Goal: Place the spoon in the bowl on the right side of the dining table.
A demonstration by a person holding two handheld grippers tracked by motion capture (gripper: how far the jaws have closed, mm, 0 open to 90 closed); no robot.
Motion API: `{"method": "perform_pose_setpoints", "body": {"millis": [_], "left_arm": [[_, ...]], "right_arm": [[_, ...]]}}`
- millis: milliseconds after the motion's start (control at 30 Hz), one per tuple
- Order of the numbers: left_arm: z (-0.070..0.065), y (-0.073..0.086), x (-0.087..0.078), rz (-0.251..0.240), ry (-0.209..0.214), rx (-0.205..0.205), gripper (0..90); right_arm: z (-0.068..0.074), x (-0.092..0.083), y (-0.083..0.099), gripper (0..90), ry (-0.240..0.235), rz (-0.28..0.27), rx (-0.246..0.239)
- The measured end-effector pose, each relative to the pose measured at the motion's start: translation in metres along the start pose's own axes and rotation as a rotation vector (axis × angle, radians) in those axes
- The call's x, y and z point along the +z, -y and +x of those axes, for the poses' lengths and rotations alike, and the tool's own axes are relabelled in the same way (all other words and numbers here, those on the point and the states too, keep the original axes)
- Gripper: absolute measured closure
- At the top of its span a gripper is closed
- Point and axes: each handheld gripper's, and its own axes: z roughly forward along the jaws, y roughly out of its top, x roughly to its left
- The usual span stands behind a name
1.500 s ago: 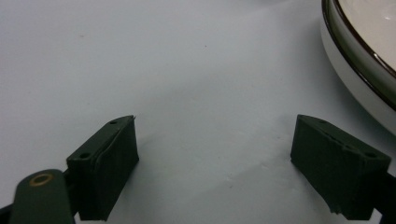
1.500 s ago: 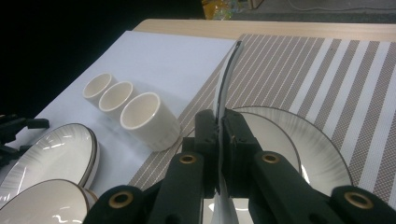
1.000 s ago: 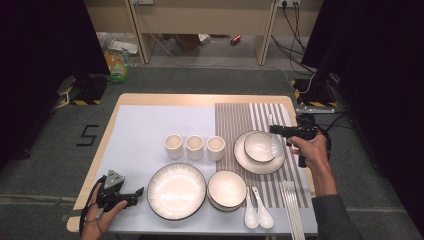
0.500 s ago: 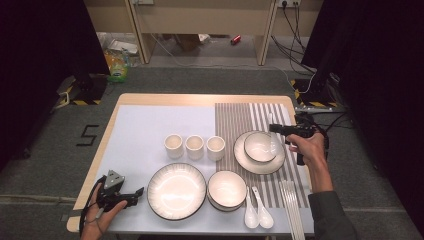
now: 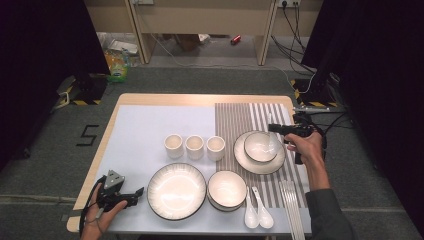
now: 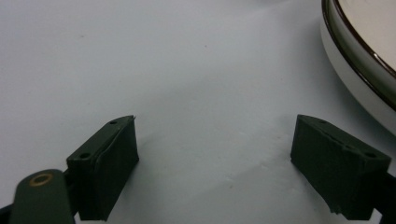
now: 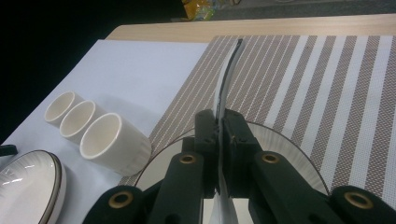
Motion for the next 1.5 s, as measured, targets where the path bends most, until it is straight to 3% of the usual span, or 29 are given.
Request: {"method": "perform_pose_setpoints", "body": {"millis": [1500], "left_arm": [[0.000, 0.000, 0.000, 0.002, 0.000, 0.003, 13.7]], "right_arm": [[-0.019, 0.024, 0.015, 85.6, 0.029, 0.013, 0.049]]}}
